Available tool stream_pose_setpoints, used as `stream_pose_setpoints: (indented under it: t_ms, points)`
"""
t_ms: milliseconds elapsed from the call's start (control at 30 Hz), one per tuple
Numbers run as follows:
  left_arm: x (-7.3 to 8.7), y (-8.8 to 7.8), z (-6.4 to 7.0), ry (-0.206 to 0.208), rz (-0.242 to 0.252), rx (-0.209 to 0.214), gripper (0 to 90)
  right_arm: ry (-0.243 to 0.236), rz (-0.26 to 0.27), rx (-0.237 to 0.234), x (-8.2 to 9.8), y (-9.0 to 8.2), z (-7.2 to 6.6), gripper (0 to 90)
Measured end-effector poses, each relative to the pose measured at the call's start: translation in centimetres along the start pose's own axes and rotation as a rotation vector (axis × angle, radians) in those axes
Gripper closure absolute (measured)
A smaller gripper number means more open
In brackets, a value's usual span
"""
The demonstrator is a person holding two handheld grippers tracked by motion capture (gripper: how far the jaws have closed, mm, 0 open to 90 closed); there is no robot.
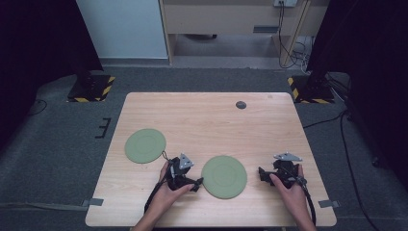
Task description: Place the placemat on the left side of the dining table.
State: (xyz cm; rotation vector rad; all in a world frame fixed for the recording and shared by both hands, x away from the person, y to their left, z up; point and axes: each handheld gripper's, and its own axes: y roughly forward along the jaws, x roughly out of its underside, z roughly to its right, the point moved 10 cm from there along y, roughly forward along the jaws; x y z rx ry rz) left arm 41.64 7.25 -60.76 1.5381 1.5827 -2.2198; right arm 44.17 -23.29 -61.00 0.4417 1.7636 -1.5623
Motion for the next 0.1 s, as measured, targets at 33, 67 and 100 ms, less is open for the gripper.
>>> stream_pose_setpoints:
  t_ms: [33,67,100]
  points:
    - [0.00,0.00,0.00,0.000,0.000,0.000,1.4,0.000,0.000,0.000,0.00,-0.01,-0.01,0.7]
    - [0.00,0.00,-0.01,0.000,0.000,0.000,1.4,0.004,-0.001,0.001,0.02,-0.03,-0.04,0.7]
    - [0.00,0.00,-0.01,-0.001,0.000,-0.001,1.4,0.003,-0.001,0.001,0.02,-0.04,-0.04,0.7]
